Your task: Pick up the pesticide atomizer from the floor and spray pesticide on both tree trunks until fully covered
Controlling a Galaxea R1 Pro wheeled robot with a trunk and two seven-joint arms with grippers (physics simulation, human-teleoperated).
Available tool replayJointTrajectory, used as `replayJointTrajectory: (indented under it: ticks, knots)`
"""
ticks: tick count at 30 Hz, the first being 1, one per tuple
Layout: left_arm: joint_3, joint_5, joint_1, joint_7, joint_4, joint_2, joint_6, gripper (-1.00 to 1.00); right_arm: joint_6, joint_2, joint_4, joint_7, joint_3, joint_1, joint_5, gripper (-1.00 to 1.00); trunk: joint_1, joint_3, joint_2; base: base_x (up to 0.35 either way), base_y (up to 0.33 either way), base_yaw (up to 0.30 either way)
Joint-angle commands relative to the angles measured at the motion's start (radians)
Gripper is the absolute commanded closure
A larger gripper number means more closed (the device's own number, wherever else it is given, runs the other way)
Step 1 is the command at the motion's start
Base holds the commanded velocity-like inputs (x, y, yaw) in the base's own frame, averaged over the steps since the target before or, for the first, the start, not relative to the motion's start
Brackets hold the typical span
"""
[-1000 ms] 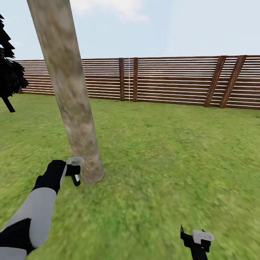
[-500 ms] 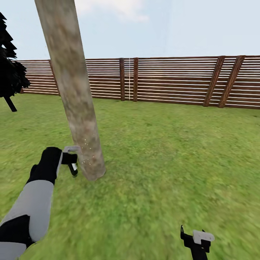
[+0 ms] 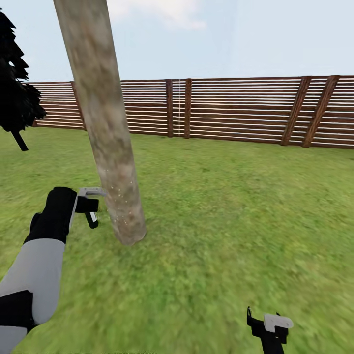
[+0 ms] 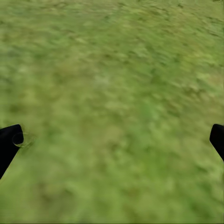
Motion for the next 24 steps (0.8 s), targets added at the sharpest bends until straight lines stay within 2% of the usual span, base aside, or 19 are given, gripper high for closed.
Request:
replayJointTrajectory:
  ticks: [1,6,14,24]
  knots:
    - [0.004,0.003,0.001,-0.001,-0.003,0.005,0.001,1.0,0.0,0.0,0.0,0.0,0.0,0.0,0.0,-1.0,0.0,0.0,0.0,0.0,0.0,0.179]
    - [0.006,0.002,0.006,-0.002,-0.005,0.01,0.001,1.0,0.0,0.0,0.0,0.0,0.0,0.0,0.0,-1.0,0.0,0.0,0.0,0.0,-0.032,0.046]
    - [-0.003,0.0,0.015,-0.002,-0.006,0.009,0.0,1.0,0.0,0.0,0.0,0.0,0.0,0.0,0.0,-1.0,0.0,0.0,0.0,0.0,-0.254,0.003]
    - [-0.002,0.0,0.017,-0.002,-0.007,0.008,0.0,1.0,0.0,0.0,0.0,0.0,0.0,0.0,0.0,-1.0,0.0,0.0,0.0,0.0,-0.272,0.255]
